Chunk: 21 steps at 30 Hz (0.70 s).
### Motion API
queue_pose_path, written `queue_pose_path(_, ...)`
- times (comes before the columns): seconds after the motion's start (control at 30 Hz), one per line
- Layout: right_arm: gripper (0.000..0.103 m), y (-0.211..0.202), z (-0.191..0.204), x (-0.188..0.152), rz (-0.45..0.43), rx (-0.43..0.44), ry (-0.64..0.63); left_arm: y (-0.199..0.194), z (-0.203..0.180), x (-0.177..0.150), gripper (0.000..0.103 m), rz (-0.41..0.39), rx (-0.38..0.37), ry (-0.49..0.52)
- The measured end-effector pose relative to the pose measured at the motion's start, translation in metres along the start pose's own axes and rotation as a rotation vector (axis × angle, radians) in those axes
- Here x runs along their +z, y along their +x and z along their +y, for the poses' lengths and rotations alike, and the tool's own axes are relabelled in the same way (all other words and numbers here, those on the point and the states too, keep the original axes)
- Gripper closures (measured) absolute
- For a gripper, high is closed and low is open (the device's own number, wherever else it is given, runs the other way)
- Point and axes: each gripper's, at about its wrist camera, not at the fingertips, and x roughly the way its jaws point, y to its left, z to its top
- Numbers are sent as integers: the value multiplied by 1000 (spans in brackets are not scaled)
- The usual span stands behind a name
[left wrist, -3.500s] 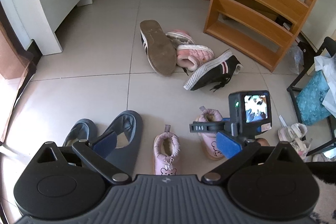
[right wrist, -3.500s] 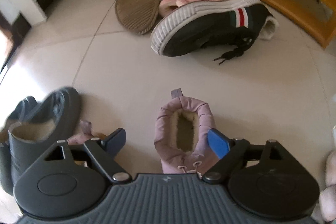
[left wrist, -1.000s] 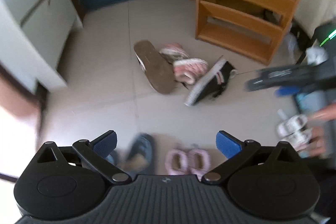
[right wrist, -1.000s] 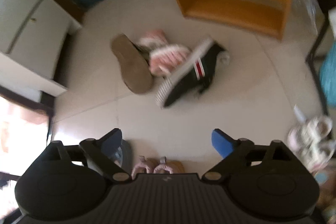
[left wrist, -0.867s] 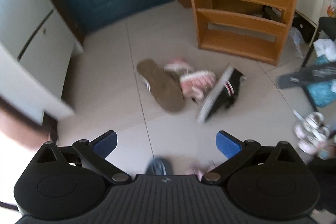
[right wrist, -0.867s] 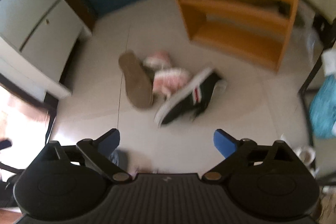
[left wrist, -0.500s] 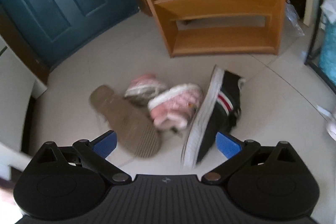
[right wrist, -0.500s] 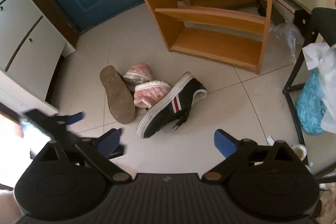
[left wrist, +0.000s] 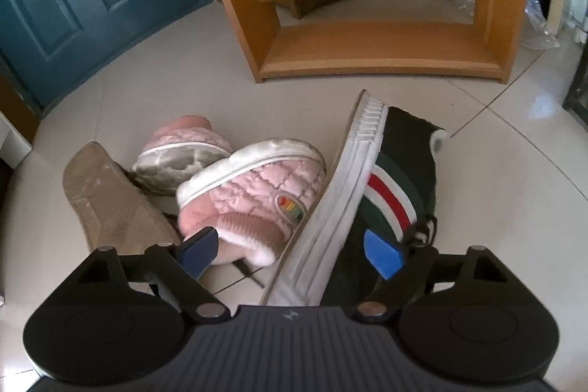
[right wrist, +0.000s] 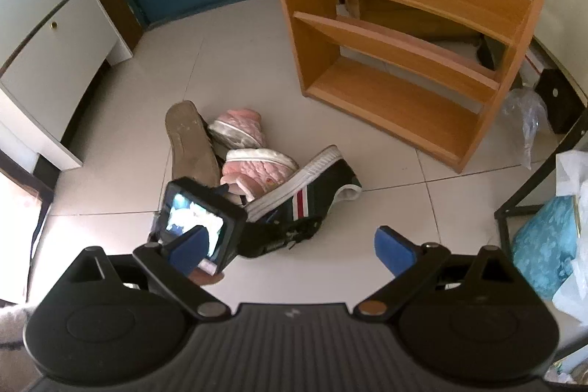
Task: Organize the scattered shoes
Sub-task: 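Move the left tool toward the black-and-white striped sneaker in the pile, then close the left tool on the striped sneaker's heel and lift it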
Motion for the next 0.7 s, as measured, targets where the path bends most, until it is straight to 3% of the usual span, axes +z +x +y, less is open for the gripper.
queue_pose_path(0.1, 6, 2, -3, -4, 11, -14, 2, 2, -15, 4, 8, -49, 51, 87)
queue_pose_path(0.17, 6, 6, -7, -8, 36, -4, 27, 5, -23, 3, 0, -59, 74, 130)
queue_pose_path(0.3, 6, 8, -11, -9, 59, 25, 62, 8, -29, 2, 0, -72, 73, 189)
queue_pose_path(0.43, 6, -1, -11, -6, 32, 41, 68, -4, -49, -7, 0, -185, 139, 349)
queue_pose_path(0.6, 6, -13, -18, -4, -4, 35, 89, -6, -95, -26, 3, -284, 186, 645)
queue_pose_path(0.7, 6, -15, -23, -4, -8, 26, 96, 8, -111, -21, 12, -248, 176, 700)
